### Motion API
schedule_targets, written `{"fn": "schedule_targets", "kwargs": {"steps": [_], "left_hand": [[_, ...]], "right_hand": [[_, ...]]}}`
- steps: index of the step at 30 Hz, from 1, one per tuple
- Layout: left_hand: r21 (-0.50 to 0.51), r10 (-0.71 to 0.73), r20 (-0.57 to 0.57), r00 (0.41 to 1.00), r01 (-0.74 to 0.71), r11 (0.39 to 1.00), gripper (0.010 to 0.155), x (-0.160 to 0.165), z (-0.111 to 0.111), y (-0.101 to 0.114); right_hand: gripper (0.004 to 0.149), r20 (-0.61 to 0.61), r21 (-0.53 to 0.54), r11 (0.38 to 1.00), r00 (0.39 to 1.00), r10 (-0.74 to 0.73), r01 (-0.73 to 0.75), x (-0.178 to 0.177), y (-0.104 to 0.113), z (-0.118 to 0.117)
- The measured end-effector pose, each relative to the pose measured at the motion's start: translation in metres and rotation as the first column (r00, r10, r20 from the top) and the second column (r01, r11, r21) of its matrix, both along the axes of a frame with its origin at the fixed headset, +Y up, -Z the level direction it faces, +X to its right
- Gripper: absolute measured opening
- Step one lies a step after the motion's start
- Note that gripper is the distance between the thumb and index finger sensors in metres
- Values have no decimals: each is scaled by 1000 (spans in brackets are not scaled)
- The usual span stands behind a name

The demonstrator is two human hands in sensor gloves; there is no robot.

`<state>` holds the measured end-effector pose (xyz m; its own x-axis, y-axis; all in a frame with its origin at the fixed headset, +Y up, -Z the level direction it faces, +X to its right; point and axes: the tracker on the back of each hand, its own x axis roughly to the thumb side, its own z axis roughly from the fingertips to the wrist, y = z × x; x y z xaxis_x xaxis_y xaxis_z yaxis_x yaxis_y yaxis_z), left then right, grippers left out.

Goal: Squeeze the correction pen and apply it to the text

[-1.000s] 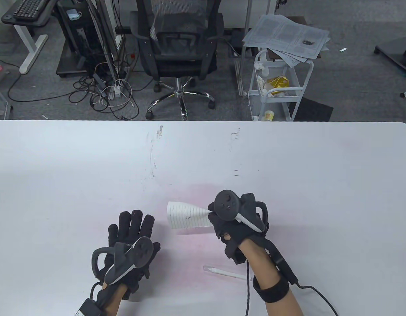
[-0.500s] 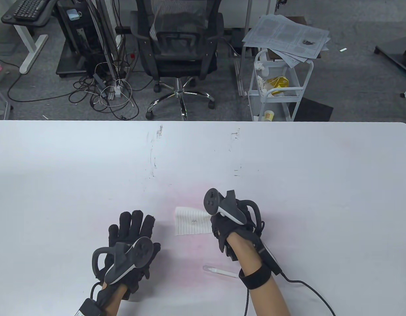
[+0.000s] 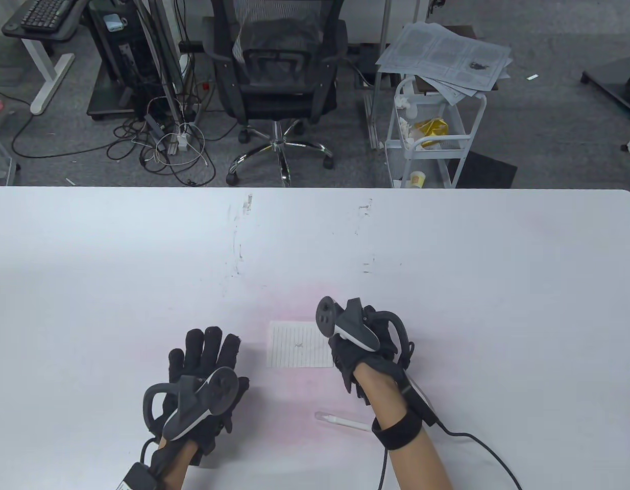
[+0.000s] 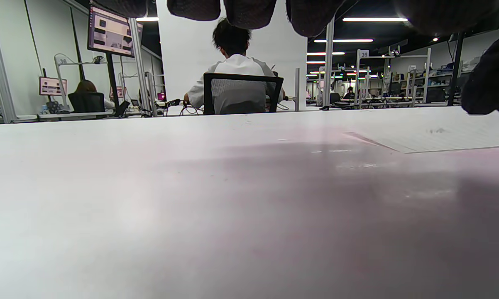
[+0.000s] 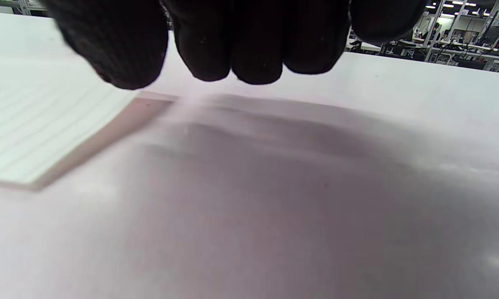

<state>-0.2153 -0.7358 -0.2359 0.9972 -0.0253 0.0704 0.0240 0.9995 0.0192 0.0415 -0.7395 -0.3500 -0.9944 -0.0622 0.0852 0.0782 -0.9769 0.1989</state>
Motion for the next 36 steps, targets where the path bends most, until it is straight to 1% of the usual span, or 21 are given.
{"fn": "schedule_targets", "kwargs": {"steps": [4,7,12,13,17,20,23,27,31,32,34,36], "left_hand": [[3,7,-1,1000,-7,1000,78,-1,0,0],[4,9,0,1000,-9,1000,78,-1,0,0],[11,9,4,1000,-9,1000,78,0,0,0],[13,9,5,1000,-9,1000,78,0,0,0],[16,6,6,1000,-6,1000,77,0,0,0],[13,2,5,1000,-2,1000,77,0,-1,-1],[10,-3,4,1000,2,1000,77,1,0,-1],[8,-6,7,1000,6,1000,77,2,0,-1],[10,-6,11,1000,6,1000,77,3,0,-1],[12,-5,11,1000,4,1000,78,3,0,-1],[12,-3,12,1000,3,1000,77,2,0,-1],[12,-2,12,1000,2,1000,77,2,0,-1]], "right_hand": [[64,-7,58,998,1000,11,-11,4,9,6],[67,-42,133,991,999,-6,12,12,22,17],[69,-122,282,956,992,-43,76,29,40,48],[69,-142,319,943,989,-47,91,33,41,56],[69,-196,409,900,978,-73,149,52,40,82],[68,-250,436,868,959,-136,237,65,34,94],[69,-266,438,860,952,-154,262,72,33,103],[68,-287,418,866,944,-160,274,78,36,109],[65,-326,369,881,929,-177,297,78,41,112],[63,-340,336,894,924,-177,295,77,42,113],[60,-370,227,935,912,-177,274,73,40,114],[60,-378,107,966,908,-181,237,68,35,115]]}}
